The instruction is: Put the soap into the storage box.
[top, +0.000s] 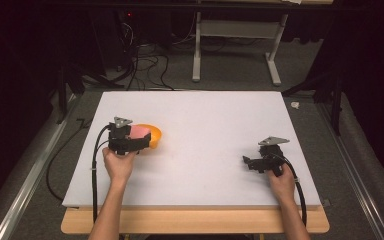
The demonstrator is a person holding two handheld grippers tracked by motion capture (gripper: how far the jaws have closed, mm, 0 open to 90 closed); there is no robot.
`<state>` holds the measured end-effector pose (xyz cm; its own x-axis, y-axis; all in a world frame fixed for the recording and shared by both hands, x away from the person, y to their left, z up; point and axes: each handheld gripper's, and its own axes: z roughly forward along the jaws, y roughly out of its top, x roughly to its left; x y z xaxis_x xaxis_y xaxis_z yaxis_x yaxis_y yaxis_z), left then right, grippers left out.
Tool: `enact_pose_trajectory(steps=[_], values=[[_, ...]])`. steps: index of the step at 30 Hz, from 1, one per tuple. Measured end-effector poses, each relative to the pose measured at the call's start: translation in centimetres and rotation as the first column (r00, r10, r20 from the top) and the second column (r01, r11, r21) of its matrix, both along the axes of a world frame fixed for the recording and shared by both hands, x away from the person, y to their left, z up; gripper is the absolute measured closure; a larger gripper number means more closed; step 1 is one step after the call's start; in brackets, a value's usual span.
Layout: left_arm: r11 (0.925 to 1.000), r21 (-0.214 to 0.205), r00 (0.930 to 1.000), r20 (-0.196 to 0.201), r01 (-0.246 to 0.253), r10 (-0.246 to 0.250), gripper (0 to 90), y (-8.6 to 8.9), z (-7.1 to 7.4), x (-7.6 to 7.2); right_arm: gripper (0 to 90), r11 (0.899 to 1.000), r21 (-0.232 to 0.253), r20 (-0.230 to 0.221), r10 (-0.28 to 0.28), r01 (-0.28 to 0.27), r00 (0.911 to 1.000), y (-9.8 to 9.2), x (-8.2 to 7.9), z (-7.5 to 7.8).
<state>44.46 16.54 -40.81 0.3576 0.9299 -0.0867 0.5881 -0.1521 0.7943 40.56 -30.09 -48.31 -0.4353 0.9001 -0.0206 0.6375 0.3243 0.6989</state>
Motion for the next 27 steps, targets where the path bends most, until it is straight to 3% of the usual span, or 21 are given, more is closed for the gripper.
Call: enact_pose_trajectory(steps=[10,27], values=[[0.9996,0.028,0.9994,-0.032,-0.01,0.011,13.8,-0.7,-0.3,1.6,14.3,1.0,0.0,0.0,0.0,0.0,1.0,0.0,0.0,0.0],[0.9984,0.033,0.9951,-0.086,-0.046,0.049,13.8,-0.9,-1.9,3.3,14.2,1.0,0.001,-0.001,-0.002,0.002,1.0,0.0,0.0,0.0]])
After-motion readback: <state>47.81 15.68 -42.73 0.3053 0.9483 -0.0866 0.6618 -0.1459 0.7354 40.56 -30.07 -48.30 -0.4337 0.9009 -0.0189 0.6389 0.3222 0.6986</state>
